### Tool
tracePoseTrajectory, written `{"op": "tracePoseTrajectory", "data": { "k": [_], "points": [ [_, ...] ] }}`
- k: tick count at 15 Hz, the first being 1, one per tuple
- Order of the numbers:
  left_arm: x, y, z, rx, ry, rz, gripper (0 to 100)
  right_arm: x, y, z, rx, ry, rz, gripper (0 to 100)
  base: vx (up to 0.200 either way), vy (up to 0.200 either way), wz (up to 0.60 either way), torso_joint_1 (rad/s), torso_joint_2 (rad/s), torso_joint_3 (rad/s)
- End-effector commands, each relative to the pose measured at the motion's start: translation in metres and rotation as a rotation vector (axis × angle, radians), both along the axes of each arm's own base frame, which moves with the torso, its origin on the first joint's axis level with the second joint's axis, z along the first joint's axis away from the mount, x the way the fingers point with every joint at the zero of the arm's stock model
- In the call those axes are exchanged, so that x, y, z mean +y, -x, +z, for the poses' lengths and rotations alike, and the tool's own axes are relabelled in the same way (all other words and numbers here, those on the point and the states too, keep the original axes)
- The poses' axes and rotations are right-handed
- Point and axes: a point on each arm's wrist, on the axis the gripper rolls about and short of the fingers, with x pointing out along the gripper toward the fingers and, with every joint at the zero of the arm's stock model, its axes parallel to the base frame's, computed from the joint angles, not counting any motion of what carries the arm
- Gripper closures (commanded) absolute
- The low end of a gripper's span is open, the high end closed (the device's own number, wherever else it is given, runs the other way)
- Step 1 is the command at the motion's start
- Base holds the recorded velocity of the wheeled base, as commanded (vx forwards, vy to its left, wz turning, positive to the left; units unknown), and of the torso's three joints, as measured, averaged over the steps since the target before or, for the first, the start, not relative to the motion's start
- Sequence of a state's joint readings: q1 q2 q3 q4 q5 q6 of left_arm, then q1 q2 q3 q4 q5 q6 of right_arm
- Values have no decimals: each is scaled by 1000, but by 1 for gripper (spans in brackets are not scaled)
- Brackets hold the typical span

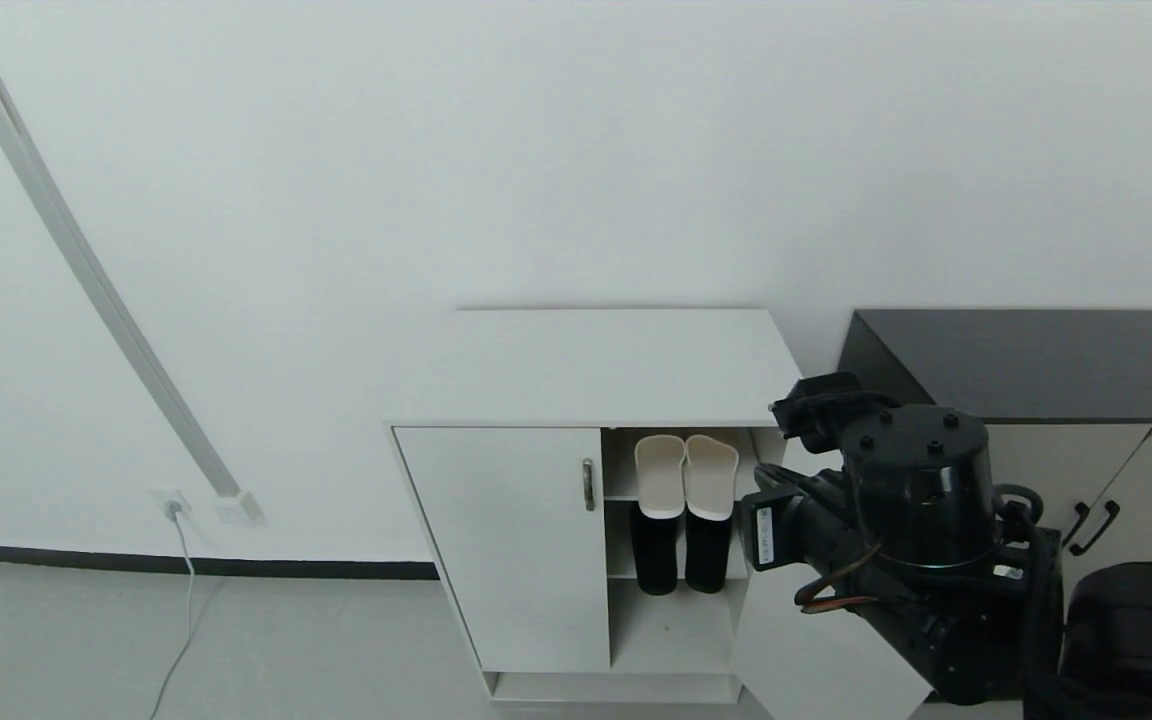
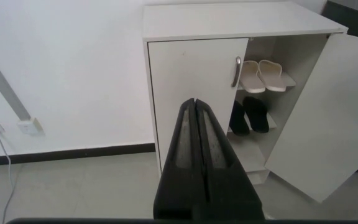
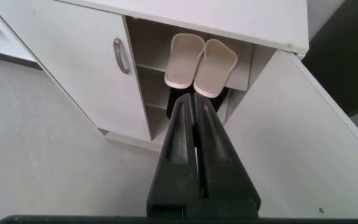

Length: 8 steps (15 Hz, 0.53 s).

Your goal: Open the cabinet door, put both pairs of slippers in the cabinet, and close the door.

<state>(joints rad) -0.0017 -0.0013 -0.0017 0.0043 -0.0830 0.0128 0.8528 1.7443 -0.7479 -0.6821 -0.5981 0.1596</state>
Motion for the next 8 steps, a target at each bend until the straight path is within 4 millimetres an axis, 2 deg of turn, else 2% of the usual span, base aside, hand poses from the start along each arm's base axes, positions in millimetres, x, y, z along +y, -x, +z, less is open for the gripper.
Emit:
{"op": "tracePoseTrajectory", "data": {
  "k": [1, 2, 8],
  "points": [
    [0, 0, 0, 2, 0, 0, 100, 0, 0, -2, 3, 2, 0, 100, 0, 0, 0, 0, 0, 0],
    [0, 0, 0, 2, 0, 0, 100, 0, 0, -2, 4, 3, 0, 100, 0, 0, 0, 0, 0, 0],
    [0, 0, 0, 2, 0, 0, 100, 0, 0, -3, 9, 5, 7, 100, 0, 0, -600, 5, -2, 2]
  ]
}}
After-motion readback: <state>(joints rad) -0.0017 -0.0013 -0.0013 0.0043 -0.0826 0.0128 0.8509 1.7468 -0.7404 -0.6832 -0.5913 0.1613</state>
